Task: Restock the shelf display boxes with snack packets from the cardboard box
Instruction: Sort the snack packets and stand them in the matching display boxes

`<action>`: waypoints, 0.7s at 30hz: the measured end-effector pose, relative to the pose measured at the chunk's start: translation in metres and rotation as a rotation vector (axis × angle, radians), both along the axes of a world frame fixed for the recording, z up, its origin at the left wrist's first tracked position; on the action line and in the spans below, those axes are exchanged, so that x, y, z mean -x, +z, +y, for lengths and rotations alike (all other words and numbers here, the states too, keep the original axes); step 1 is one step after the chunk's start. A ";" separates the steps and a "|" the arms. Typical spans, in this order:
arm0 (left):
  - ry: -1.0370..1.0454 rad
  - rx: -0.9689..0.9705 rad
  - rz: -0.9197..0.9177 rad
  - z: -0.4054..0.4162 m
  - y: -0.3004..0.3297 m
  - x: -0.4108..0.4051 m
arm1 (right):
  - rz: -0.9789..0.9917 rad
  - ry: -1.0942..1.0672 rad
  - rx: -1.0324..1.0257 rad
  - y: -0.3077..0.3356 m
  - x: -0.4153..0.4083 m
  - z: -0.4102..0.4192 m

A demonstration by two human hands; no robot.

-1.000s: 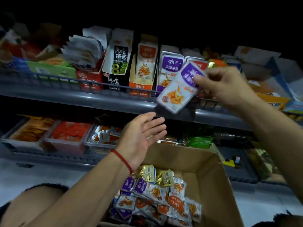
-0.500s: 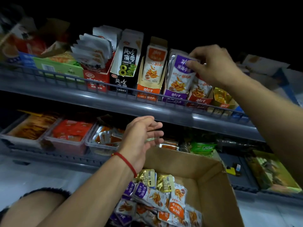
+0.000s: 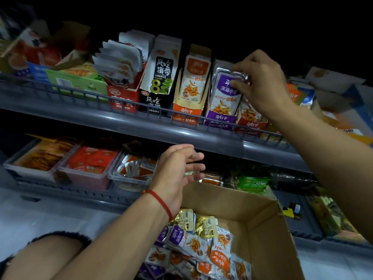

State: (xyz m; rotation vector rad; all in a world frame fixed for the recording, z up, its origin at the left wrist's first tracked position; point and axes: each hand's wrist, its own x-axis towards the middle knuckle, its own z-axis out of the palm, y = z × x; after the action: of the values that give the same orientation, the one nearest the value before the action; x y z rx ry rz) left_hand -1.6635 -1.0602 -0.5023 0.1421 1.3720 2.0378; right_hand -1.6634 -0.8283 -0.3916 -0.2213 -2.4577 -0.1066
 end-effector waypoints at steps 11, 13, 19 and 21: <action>-0.040 0.276 0.107 0.002 -0.017 -0.008 | 0.017 0.167 -0.080 -0.034 -0.075 -0.015; -0.094 0.359 0.144 0.007 -0.024 -0.014 | -0.073 0.199 -0.024 -0.057 -0.097 -0.020; -0.427 0.687 0.349 0.027 -0.077 -0.030 | -0.478 0.199 0.115 -0.148 -0.149 -0.024; -0.546 0.813 0.443 0.030 -0.106 -0.028 | -0.638 0.183 0.179 -0.167 -0.156 -0.019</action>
State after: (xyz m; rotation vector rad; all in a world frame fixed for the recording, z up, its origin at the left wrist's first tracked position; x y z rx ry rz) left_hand -1.6353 -1.0301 -0.6082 0.5538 2.0498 0.9325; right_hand -1.5070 -0.8473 -0.5585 -0.0359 -3.1124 0.1476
